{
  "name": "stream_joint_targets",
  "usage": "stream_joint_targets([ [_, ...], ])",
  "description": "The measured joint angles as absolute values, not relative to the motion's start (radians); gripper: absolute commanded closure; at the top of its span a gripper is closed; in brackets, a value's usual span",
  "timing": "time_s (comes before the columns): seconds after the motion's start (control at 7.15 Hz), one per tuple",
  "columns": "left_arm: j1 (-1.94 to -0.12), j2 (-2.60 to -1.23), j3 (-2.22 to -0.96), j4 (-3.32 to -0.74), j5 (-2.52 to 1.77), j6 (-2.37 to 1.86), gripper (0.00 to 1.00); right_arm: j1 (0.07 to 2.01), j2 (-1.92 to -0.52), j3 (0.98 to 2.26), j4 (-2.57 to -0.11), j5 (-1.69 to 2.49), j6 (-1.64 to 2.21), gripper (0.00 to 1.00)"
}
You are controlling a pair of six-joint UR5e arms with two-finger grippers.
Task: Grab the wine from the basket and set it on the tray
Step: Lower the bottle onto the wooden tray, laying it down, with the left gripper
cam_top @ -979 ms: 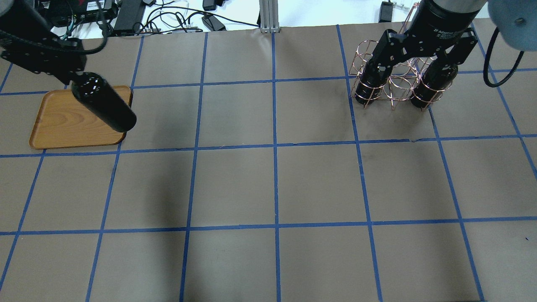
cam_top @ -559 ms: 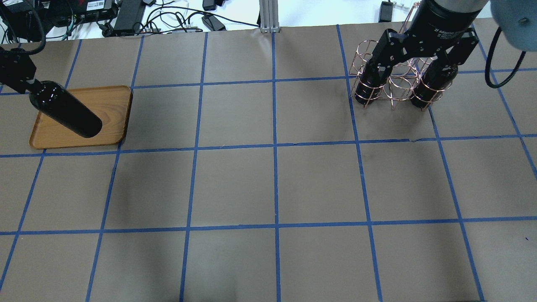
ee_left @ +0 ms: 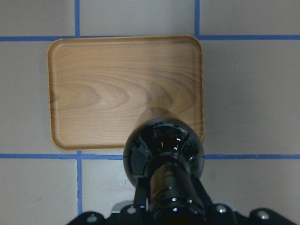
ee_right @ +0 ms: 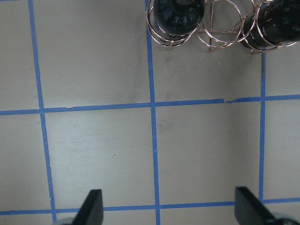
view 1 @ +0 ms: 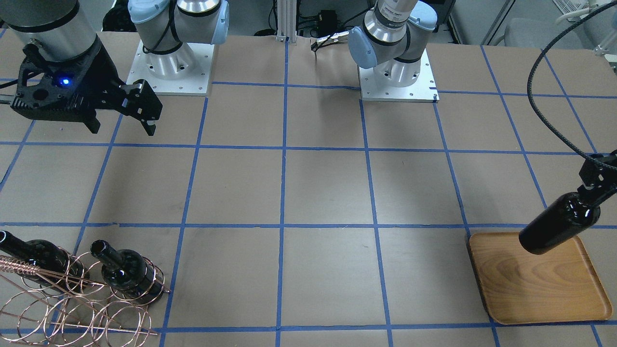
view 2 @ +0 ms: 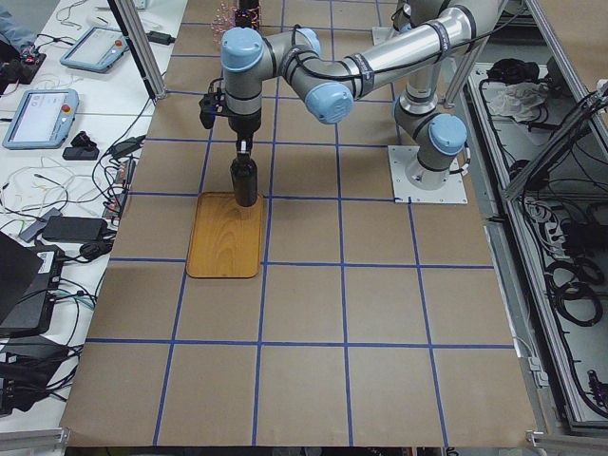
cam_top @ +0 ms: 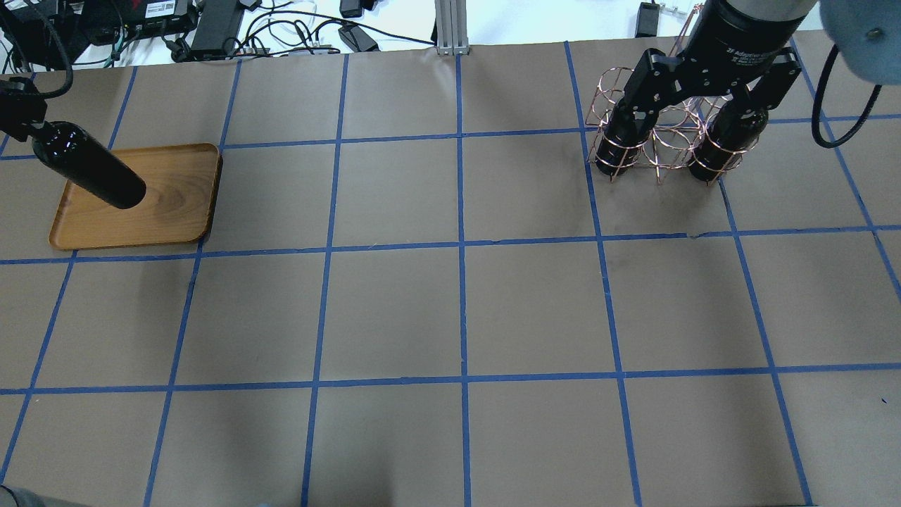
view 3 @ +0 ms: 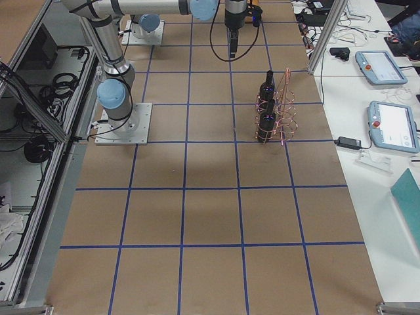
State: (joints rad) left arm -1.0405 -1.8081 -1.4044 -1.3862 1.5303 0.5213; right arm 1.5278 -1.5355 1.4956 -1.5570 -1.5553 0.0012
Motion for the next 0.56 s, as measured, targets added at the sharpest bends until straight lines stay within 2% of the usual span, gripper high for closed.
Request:
stream_joint_targets([
  [0.56, -1.032, -1.932, -1.332, -1.318, 1.534, 0.541, 1.00, 1.528, -1.536, 1.496, -1.557, -1.555, -0.003, 0.00],
])
